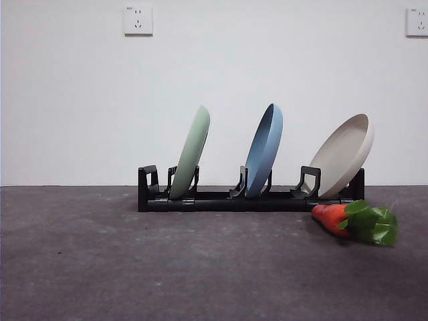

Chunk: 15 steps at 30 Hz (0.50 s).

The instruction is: Take the green plate from the plate rack,put the plate on the table,take the carrot from the table,put the carrot in the plate

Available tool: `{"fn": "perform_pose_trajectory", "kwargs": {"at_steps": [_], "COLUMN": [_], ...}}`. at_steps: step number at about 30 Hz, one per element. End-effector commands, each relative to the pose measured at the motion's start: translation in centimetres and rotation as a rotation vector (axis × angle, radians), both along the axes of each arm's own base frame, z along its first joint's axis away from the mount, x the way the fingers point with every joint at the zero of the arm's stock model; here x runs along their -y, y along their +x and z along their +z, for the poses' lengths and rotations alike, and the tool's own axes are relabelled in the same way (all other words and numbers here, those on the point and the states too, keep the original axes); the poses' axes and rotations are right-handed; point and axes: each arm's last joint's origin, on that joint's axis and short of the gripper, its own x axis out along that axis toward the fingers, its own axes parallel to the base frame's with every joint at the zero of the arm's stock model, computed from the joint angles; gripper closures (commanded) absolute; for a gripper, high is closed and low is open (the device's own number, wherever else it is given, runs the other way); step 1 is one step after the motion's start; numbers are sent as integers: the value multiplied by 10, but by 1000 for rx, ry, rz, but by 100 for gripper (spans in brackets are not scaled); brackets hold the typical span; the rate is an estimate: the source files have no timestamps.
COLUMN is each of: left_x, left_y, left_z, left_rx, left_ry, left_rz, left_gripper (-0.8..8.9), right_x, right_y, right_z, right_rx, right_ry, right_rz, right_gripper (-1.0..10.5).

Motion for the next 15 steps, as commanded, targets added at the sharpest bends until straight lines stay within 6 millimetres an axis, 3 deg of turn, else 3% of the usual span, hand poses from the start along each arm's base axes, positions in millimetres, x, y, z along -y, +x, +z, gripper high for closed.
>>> {"fn": "perform_pose_trajectory", "kwargs": {"at_steps": [1,7,15], "left_x": [2,3,5], "left_y": [0,-5,-16], "left_z": [0,28,86], "left_rx": [-1,64,115], "left_ry": [-140,-201,-201], "left_rz": [-49,-103,-183], "left_gripper": [820,819,820], "right_x": [0,0,-2], "right_y": [1,-2,-7], "right_z": [-1,22,77], "right_rx": [-48,-14,-1], "right_ry": [253,409,355], "right_rz": [-33,-39,56], "right_gripper": [951,958,959]}}
